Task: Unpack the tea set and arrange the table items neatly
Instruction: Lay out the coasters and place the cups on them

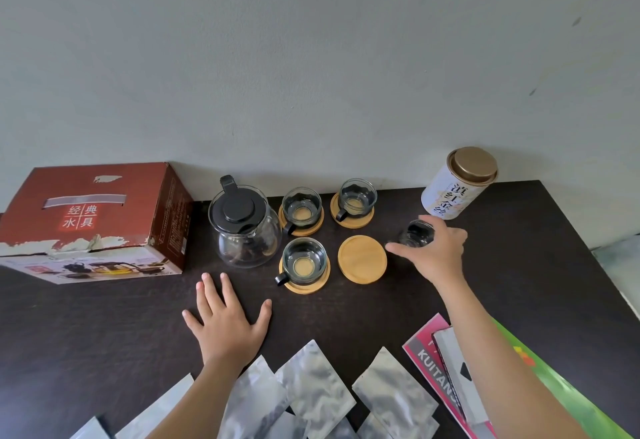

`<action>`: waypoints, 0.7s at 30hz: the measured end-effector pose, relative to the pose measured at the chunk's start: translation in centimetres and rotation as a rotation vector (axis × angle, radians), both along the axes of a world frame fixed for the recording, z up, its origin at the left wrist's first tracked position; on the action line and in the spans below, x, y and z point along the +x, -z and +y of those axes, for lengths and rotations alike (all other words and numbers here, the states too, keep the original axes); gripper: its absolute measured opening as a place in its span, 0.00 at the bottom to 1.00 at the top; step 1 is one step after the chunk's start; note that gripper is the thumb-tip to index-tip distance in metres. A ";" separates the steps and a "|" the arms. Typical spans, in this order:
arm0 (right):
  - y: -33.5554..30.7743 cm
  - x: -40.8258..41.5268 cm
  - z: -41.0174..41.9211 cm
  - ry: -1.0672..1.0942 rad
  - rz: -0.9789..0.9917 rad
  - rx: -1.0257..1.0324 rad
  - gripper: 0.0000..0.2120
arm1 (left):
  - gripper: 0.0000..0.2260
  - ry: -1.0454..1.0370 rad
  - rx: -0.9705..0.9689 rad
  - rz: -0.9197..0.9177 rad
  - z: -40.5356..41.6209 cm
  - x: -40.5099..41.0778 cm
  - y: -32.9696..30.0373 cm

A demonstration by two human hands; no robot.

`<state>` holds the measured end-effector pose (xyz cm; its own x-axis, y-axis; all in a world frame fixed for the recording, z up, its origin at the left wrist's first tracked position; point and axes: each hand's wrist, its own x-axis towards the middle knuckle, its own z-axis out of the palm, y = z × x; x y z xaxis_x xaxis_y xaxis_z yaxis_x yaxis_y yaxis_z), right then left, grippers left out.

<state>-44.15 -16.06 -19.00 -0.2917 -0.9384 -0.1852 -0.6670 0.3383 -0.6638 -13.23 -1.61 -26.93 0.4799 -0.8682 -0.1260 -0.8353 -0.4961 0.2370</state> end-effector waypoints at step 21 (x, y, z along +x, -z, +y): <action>1.7 6.5 2.4 -0.432 0.078 -0.044 0.48 | 0.44 0.004 0.017 0.005 0.1 0.0 0.1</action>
